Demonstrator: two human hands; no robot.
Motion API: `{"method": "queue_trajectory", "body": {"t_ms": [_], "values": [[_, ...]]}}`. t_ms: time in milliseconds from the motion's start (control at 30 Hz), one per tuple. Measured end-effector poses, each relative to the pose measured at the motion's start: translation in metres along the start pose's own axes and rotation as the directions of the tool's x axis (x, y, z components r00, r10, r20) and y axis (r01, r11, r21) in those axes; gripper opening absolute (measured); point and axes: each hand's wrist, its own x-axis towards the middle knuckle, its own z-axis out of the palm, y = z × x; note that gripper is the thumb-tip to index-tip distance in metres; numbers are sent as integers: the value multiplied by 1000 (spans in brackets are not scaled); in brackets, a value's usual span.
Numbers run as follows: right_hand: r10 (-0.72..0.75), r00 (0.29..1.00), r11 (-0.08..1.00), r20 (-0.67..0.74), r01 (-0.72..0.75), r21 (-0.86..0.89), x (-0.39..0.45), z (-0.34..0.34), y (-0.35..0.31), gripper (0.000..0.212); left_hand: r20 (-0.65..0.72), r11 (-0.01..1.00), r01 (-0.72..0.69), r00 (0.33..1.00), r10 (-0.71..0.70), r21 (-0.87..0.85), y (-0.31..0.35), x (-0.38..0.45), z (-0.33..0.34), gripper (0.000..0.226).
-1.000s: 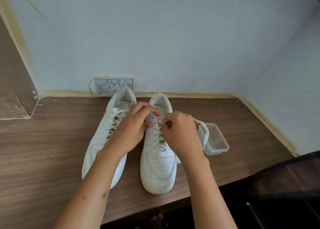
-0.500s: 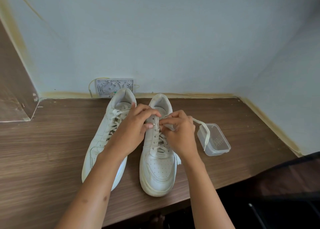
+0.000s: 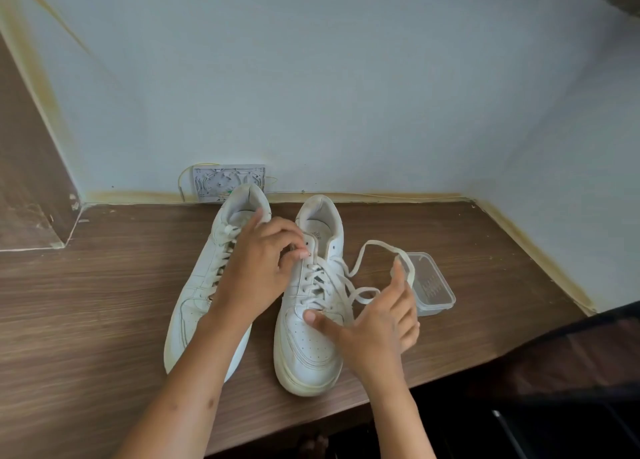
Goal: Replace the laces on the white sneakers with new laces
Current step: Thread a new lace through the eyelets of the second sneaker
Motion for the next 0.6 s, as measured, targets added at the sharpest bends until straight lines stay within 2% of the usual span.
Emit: {"method": "queue_trajectory", "body": {"t_ms": [67,167,267,333,433,533,600], "values": [[44,999,999,19,-44,-11,3,-2,1,157,-113,993,23,994,-10,112,-2,3,-11,9],[101,992,995,69,-101,-4,6,-5,1,159,-309,944,235,938,-157,233,-15,4,-42,4],[119,989,993,87,-118,-12,7,-6,1,160,-346,856,433,878,-330,282,-24,-4,-58,8],[124,988,992,92,-122,-21,8,-5,2,161,-283,867,385,911,-301,316,-21,-6,-54,18],[131,985,991,108,-130,-15,9,-6,1,162,-117,928,161,985,-129,335,-2,1,-38,29],[142,982,990,121,-141,-19,10,-5,0,161,-28,949,19,1000,-10,316,14,2,-17,17],[139,982,990,125,-137,-29,10,-5,0,160,-12,951,-17,1000,22,308,16,-1,-8,10]]}}
